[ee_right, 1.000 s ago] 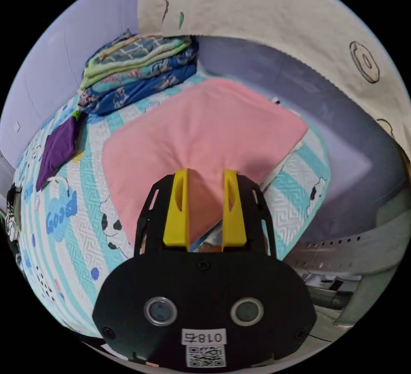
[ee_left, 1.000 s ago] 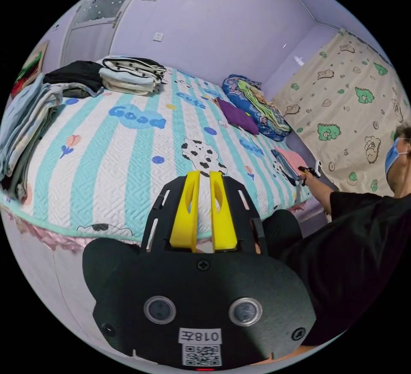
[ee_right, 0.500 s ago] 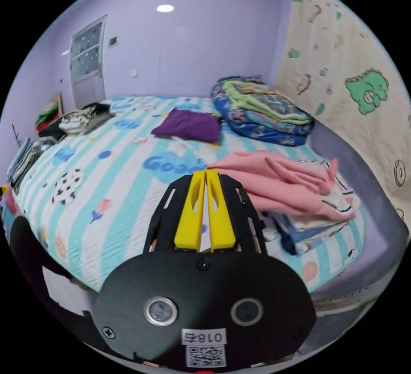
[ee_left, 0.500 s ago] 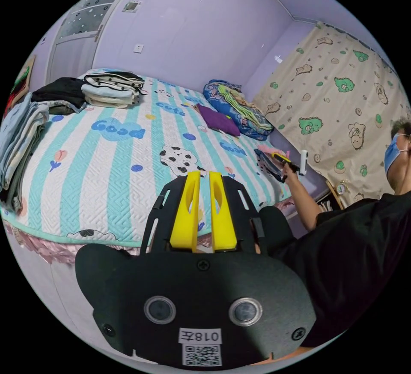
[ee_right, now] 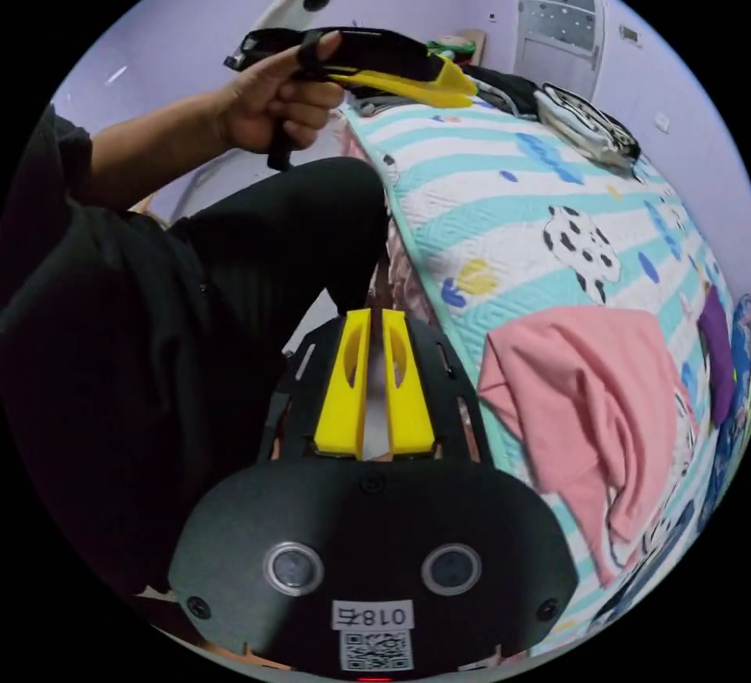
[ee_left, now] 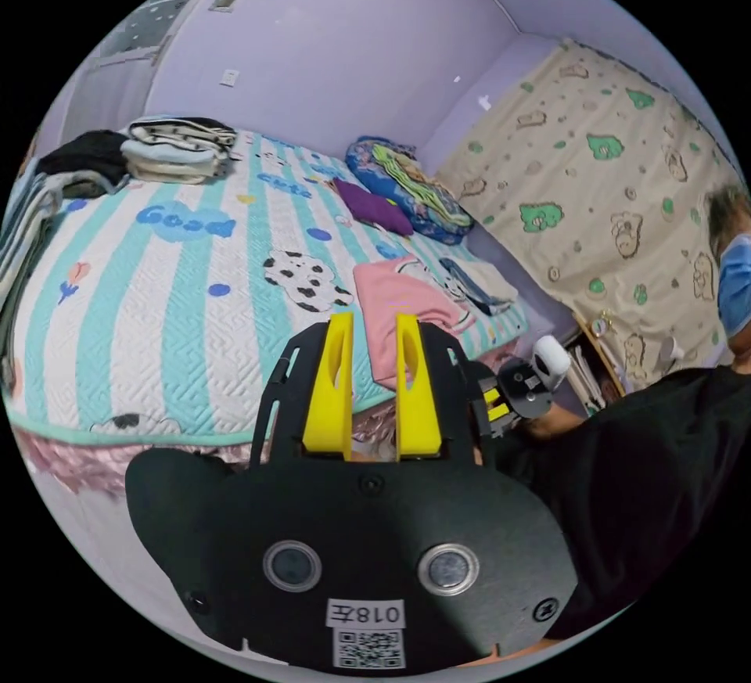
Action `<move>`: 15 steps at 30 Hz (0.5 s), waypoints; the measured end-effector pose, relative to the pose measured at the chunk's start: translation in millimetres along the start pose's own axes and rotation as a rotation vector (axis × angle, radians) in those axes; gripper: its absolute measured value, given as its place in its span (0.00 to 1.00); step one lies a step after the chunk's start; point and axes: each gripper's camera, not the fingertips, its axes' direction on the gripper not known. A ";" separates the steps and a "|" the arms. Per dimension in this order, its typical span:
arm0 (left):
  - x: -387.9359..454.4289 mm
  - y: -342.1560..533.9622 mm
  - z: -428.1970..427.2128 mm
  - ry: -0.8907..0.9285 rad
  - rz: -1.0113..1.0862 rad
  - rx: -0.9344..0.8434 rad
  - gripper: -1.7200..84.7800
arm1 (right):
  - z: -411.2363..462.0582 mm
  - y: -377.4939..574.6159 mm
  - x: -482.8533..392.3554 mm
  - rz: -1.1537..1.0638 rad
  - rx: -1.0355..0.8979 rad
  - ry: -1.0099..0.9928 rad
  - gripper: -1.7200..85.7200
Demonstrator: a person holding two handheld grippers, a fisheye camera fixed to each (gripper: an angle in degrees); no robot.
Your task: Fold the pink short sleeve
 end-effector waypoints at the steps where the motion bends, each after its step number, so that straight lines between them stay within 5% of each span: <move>1: 17.0 -12.2 22.1 0.017 0.053 -0.033 0.12 | -6.8 7.6 1.4 0.036 0.030 0.000 0.06; 8: 190.5 -107.2 221.5 0.123 0.553 -0.262 0.14 | -113.1 191.2 32.9 0.609 0.883 -0.079 0.08; 15: 364.5 -128.7 442.7 0.071 0.876 -0.439 0.17 | -138.8 273.3 7.9 0.776 0.887 0.175 0.11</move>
